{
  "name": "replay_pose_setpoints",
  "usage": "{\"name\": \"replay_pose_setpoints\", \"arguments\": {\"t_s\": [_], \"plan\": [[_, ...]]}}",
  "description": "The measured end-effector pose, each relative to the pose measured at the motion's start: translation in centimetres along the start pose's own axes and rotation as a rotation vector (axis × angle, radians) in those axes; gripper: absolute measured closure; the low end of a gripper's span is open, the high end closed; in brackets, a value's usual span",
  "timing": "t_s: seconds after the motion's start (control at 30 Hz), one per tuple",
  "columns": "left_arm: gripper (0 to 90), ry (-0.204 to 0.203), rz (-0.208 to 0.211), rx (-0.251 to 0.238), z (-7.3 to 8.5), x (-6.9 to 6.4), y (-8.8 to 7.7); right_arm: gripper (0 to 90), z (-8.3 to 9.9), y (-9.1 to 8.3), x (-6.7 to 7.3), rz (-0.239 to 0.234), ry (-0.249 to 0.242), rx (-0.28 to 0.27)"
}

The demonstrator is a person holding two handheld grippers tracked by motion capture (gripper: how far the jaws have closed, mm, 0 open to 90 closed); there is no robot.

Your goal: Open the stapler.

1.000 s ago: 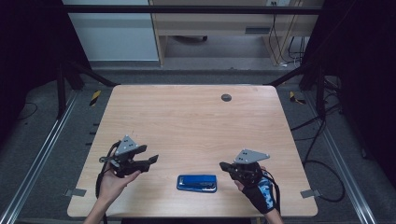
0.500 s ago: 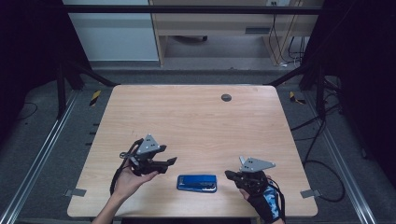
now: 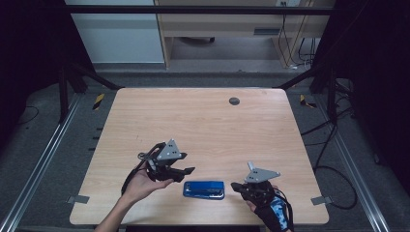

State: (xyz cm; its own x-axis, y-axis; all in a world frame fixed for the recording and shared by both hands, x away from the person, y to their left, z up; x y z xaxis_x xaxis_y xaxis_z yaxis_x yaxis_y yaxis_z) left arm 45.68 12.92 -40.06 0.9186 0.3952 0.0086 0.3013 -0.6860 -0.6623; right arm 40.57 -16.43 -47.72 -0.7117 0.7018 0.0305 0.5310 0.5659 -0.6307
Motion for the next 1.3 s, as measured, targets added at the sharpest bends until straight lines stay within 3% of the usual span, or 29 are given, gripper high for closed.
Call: {"name": "replay_pose_setpoints", "arguments": {"t_s": [0.07,0.33,0.5,0.73,1.03,1.17,1.3], "plan": [[44.8,0.028,0.014,0.028,-0.5,-0.1,0.2,90.0,0.1,0.2,0.1,-0.006,0.000,0.006],[46.0,0.086,0.067,0.089,-1.5,-0.7,1.5,90.0,0.0,0.3,0.4,-0.020,-0.003,-0.006],[44.9,0.117,0.108,0.130,-1.6,-1.2,2.3,90.0,0.1,0.6,0.7,-0.044,-0.026,0.015],[44.6,0.153,0.112,0.179,-1.5,-1.7,3.3,90.0,0.1,0.9,0.9,-0.045,-0.031,0.027],[45.9,0.198,0.157,0.227,-1.8,-2.4,4.6,90.0,0.1,1.4,1.4,-0.057,-0.044,0.035],[45.9,0.235,0.163,0.276,-2.0,-2.8,5.8,90.0,0.1,1.3,1.5,-0.063,-0.044,0.035],[46.5,0.236,0.177,0.287,-2.0,-3.0,6.4,90.0,0.0,1.2,1.6,-0.064,-0.041,0.029]]}}
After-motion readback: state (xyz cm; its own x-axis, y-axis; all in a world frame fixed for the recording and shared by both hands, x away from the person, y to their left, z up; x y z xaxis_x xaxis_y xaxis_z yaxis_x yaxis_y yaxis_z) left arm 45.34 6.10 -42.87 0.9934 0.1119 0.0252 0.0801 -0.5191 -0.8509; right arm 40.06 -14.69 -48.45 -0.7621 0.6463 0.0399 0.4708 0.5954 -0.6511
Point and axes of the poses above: each handheld gripper's, and its own axes: y roughly forward along the jaws, z roughly out of its underside, x roughly to its left, the point moved 1 cm from there along y, roughly forward along the jaws, and after that the axes turned 5 degrees about z, right-handed, at the moved point
